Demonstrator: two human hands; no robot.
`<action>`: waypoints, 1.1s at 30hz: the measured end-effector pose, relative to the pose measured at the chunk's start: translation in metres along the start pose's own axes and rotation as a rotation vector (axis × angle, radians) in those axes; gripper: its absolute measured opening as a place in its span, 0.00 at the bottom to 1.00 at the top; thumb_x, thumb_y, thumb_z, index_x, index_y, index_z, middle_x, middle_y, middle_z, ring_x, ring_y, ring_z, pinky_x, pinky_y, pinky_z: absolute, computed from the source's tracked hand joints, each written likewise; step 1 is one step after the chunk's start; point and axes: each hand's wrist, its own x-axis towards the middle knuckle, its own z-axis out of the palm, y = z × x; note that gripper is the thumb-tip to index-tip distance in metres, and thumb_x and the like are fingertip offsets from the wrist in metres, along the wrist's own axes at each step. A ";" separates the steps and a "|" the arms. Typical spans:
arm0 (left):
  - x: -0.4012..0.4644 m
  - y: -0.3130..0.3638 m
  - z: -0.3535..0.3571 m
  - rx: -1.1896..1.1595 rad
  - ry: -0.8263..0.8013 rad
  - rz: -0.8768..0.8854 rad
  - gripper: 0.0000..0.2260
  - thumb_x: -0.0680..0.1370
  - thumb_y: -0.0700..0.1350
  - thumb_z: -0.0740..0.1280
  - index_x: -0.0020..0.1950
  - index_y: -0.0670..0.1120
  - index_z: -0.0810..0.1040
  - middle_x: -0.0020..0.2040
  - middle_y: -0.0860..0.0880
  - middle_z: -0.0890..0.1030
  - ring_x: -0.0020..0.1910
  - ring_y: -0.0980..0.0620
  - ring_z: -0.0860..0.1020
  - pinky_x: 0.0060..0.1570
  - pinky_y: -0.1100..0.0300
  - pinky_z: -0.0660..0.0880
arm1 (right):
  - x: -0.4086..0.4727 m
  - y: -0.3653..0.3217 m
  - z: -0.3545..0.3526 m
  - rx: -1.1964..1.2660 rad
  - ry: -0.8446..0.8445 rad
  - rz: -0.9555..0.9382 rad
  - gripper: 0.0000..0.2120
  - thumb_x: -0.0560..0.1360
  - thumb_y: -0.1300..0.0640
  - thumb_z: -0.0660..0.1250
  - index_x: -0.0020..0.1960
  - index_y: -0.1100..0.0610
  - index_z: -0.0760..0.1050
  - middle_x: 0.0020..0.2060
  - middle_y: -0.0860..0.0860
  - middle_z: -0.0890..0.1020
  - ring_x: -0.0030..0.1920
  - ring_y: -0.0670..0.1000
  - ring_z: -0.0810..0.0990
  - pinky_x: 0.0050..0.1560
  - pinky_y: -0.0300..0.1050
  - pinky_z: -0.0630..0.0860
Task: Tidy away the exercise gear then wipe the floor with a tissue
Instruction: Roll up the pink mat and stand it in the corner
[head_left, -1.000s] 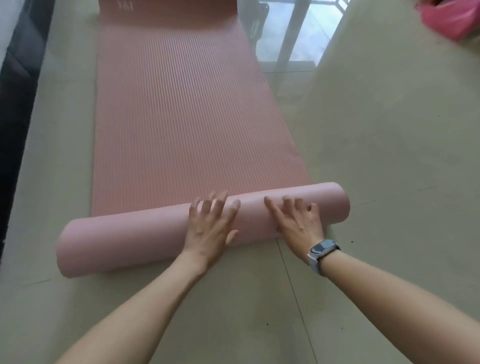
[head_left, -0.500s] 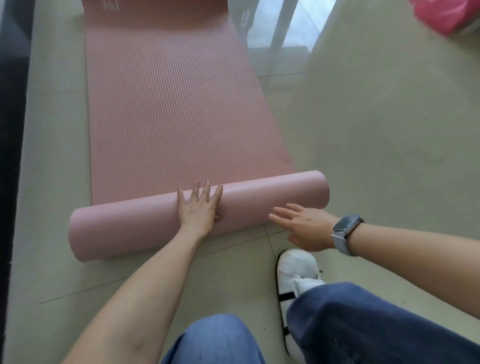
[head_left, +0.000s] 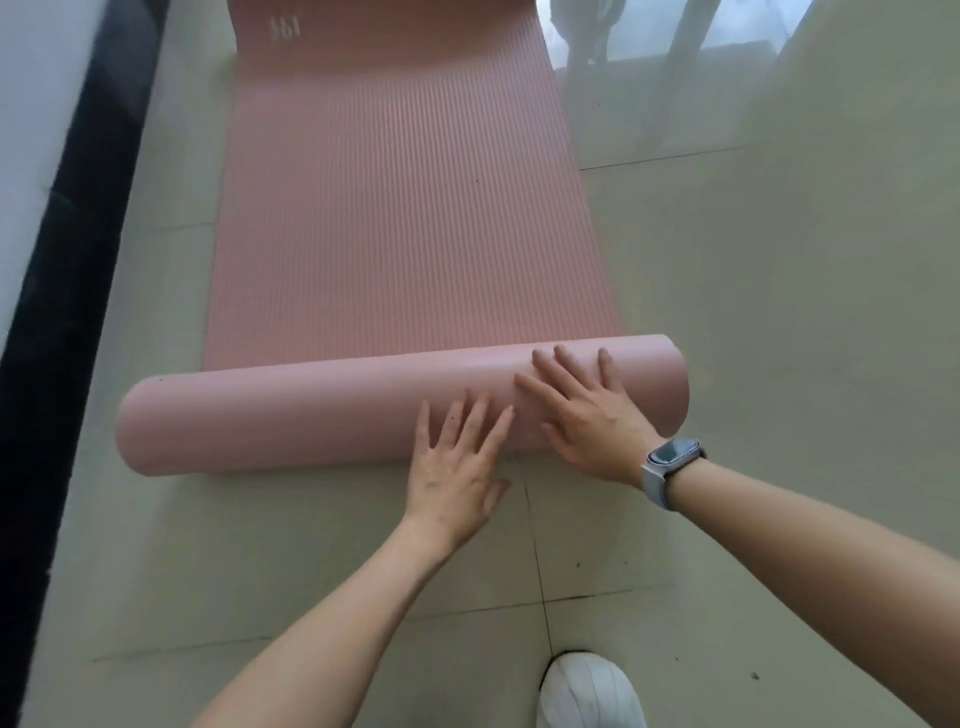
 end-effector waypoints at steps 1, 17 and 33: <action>0.014 -0.001 -0.006 -0.010 -0.025 -0.042 0.42 0.64 0.60 0.72 0.73 0.51 0.58 0.75 0.45 0.62 0.74 0.43 0.61 0.68 0.36 0.58 | 0.012 0.009 -0.006 0.061 0.059 0.018 0.24 0.71 0.53 0.55 0.66 0.57 0.67 0.67 0.60 0.72 0.68 0.62 0.69 0.61 0.74 0.64; 0.103 -0.028 -0.061 0.096 -0.128 -0.006 0.44 0.71 0.56 0.70 0.76 0.54 0.43 0.78 0.46 0.48 0.76 0.41 0.52 0.70 0.39 0.57 | 0.075 0.089 -0.042 0.895 0.243 0.850 0.32 0.79 0.52 0.56 0.75 0.59 0.44 0.74 0.61 0.51 0.74 0.60 0.52 0.73 0.53 0.52; 0.301 -0.140 -0.111 -0.376 -0.349 -0.011 0.43 0.69 0.58 0.71 0.76 0.55 0.49 0.78 0.49 0.50 0.76 0.47 0.52 0.72 0.37 0.51 | 0.111 0.056 -0.034 -0.092 0.006 0.414 0.40 0.57 0.47 0.75 0.67 0.51 0.66 0.67 0.60 0.70 0.64 0.66 0.71 0.54 0.74 0.68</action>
